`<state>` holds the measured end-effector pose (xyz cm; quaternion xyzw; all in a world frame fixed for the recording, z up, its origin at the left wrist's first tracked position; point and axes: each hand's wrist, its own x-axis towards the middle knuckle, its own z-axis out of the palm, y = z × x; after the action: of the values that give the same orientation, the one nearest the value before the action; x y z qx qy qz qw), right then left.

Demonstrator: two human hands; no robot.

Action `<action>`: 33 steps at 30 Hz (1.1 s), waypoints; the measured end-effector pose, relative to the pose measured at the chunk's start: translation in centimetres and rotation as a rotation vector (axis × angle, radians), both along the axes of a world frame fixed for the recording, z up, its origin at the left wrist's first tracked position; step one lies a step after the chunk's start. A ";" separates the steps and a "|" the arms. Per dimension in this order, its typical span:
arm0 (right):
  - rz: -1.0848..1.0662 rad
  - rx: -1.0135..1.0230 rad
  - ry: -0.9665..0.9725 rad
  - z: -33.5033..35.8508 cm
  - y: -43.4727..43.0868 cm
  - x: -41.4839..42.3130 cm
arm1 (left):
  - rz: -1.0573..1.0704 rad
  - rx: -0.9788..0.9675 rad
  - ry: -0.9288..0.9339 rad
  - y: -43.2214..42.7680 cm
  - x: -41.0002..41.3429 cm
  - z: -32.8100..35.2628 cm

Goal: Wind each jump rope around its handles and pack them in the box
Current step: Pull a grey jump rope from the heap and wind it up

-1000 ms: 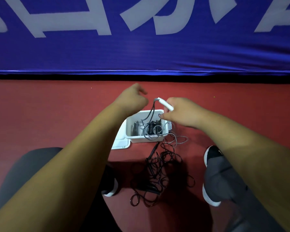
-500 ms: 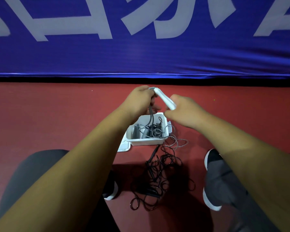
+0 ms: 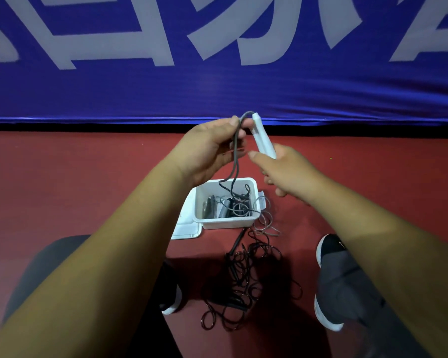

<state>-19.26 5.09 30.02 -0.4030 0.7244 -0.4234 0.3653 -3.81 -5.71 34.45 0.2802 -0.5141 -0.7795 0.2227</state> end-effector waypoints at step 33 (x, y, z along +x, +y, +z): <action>0.083 -0.029 -0.213 -1.2 -0.4 1.1 | 0.048 -0.226 -0.130 -0.4 0.3 1.2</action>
<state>-18.11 4.70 28.80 -0.3904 0.6581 -0.4589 0.4516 -3.55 -6.06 35.68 0.3157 -0.6051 -0.6912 0.2376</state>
